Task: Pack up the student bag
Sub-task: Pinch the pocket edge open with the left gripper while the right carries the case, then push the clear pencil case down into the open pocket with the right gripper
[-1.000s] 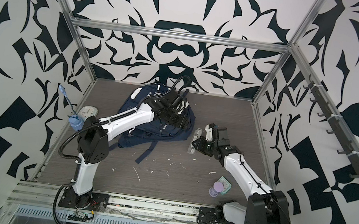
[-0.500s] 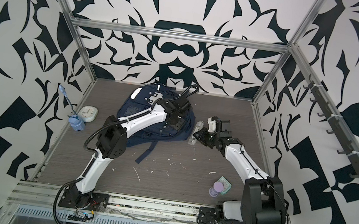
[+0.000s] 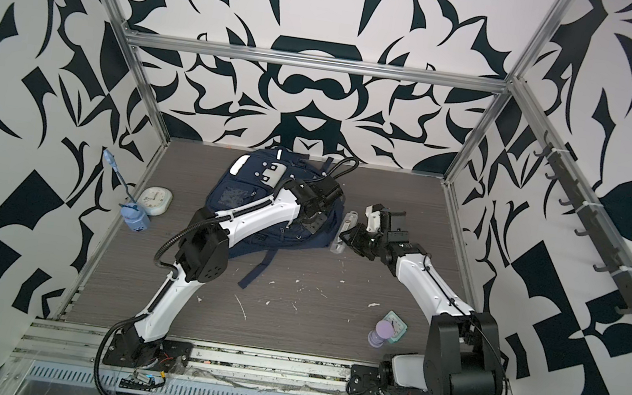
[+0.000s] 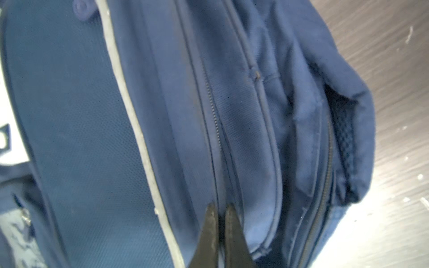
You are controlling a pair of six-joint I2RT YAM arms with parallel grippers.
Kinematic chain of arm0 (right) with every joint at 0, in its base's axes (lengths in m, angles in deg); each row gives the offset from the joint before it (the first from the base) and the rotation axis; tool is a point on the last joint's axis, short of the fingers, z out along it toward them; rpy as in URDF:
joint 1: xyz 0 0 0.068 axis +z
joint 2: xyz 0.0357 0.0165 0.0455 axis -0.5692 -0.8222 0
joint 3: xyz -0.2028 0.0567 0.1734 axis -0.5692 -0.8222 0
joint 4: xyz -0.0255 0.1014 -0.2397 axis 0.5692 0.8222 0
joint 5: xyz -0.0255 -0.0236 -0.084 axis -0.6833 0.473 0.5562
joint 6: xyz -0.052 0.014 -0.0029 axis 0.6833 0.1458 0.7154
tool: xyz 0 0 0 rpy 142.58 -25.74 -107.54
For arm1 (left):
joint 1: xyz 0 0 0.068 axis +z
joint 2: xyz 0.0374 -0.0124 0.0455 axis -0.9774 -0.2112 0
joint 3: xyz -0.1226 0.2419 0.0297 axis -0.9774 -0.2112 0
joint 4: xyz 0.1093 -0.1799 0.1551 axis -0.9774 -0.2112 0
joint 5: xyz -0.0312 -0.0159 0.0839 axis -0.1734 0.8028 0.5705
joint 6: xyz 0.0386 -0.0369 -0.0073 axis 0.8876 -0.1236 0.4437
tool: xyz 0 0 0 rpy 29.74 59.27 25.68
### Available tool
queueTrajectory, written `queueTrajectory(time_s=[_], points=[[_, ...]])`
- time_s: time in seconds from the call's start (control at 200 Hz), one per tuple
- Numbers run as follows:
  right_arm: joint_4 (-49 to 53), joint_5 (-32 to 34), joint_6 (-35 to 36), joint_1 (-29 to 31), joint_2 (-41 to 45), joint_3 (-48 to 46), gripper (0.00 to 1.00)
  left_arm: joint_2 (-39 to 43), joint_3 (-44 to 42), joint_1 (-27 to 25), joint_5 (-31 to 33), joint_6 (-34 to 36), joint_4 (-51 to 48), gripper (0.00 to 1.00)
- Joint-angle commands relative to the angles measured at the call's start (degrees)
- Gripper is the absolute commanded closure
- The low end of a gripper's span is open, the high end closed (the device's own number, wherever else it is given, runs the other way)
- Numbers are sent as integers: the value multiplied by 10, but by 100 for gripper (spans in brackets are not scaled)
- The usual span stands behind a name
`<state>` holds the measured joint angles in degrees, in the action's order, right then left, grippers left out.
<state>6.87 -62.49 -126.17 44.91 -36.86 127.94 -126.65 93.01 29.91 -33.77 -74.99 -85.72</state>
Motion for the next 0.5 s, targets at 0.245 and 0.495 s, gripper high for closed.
queueTrajectory(time_s=[0.245,0.495], points=[[-123,-65,-62,0,-35,9,88,126,-4,15,-58,2,-24,100],[-218,-84,-126,25,-107,50,88,192,-56,45,-126,-24,2,100]])
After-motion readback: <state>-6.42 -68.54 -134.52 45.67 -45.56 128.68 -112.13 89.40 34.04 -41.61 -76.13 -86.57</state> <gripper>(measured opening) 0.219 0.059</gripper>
